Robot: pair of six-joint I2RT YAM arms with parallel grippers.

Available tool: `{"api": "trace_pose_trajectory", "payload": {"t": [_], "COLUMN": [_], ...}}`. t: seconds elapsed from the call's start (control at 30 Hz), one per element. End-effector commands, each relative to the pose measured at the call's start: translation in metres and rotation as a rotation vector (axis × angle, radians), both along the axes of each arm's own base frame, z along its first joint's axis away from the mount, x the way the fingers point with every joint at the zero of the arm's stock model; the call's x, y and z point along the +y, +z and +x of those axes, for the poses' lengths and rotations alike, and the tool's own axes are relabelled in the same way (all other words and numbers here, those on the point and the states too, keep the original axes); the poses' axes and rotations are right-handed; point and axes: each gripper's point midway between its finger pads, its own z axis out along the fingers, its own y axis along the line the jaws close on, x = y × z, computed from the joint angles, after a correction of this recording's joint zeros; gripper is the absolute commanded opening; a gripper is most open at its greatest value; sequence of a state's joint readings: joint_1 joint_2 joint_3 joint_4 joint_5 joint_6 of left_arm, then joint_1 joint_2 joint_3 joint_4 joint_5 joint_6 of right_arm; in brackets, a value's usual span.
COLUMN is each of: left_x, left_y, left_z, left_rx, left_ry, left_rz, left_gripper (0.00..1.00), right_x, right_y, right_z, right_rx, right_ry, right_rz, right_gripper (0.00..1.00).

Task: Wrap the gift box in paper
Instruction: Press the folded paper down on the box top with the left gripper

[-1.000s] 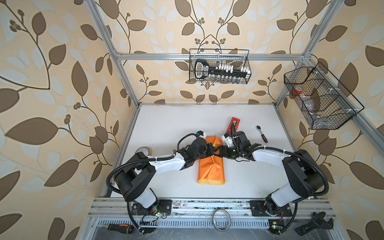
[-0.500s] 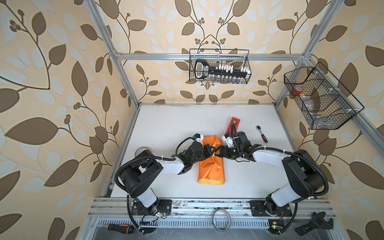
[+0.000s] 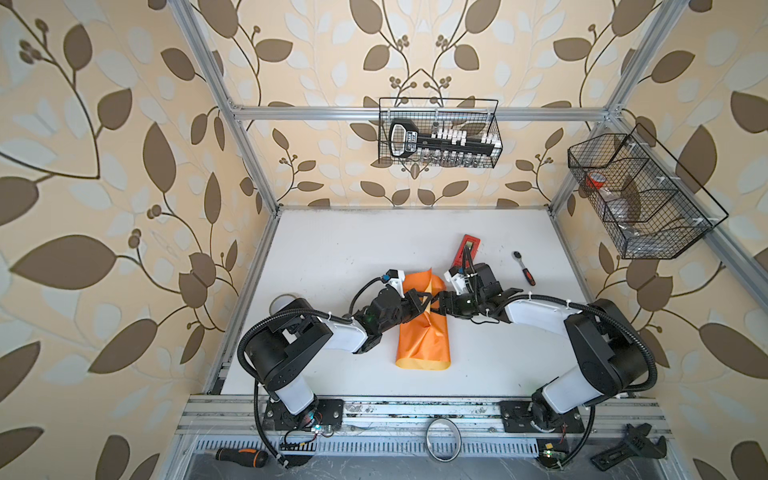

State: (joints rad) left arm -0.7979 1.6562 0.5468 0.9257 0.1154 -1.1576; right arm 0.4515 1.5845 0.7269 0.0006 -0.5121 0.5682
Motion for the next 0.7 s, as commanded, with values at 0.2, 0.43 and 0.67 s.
{"api": "trace_pose_trajectory", "payload": {"t": [0.2, 0.43, 0.67], "left_x": [0.004, 0.008, 0.011], "left_y": [-0.064, -0.075, -0.083], "left_z": [-0.034, -0.039, -0.042], "left_rx": [0.150, 0.168, 0.184], "left_ry": [-0.072, -0.075, -0.076], "left_rz": [0.119, 0.135, 0.138], "left_gripper": [0.19, 0.30, 0.40], "right_x": [-0.024, -0.024, -0.026], "right_y": [-0.036, -0.023, -0.001], "right_z": [-0.028, -0.021, -0.011], "right_rx": [0.128, 0.102, 0.064], "right_ry": [-0.007, -0.011, -0.024], "right_rz": [-0.168, -0.166, -0.152], "right_gripper": [0.87, 0.87, 0.87]}}
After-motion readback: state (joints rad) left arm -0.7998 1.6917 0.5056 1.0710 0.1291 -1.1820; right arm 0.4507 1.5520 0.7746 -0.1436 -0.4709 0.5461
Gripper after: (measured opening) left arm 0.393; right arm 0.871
